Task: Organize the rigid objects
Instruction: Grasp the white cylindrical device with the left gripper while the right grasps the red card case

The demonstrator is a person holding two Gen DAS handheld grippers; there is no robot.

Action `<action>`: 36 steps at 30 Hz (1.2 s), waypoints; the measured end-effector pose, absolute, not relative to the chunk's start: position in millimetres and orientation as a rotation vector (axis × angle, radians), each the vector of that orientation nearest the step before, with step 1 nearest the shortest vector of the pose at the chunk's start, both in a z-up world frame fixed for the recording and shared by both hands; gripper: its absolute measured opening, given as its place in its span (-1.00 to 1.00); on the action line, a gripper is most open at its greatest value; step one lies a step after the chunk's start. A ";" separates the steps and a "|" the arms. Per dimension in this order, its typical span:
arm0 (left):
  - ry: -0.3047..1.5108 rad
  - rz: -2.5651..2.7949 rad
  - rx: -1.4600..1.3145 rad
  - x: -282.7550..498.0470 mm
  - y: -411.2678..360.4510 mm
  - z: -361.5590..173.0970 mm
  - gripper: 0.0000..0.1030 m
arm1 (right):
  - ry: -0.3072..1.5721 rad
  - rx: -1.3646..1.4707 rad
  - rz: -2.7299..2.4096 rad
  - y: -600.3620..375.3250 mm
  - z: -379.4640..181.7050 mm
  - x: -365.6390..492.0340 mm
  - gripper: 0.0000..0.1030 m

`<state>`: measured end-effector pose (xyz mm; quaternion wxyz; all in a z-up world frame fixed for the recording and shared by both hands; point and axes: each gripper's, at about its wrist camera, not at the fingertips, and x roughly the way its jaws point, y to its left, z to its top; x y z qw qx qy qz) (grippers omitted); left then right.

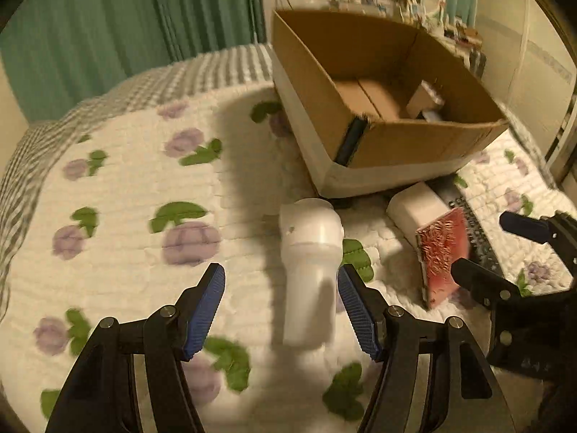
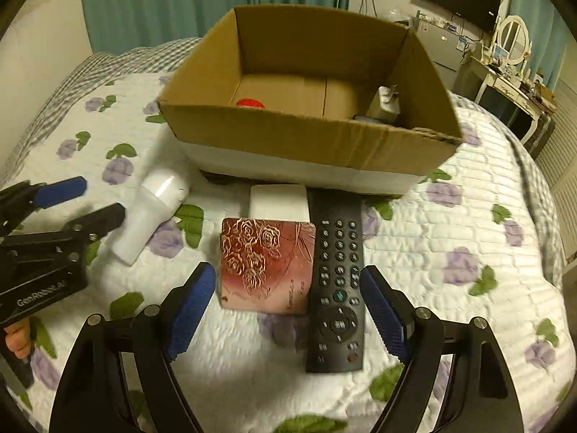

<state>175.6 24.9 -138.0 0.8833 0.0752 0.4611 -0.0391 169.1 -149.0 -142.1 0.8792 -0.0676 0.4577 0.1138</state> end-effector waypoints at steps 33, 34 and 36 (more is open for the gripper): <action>0.960 -0.104 0.056 157.2 43.3 -132.7 -0.22 | 0.989 -0.248 0.198 -95.5 -181.2 197.2 0.34; 0.959 -0.105 0.053 157.3 44.1 -132.8 -0.22 | 0.990 -0.243 0.200 -96.1 -180.8 197.1 0.33; 0.958 -0.103 0.045 157.1 45.5 -132.0 -0.22 | 0.986 -0.226 0.203 -97.2 -179.9 196.1 0.33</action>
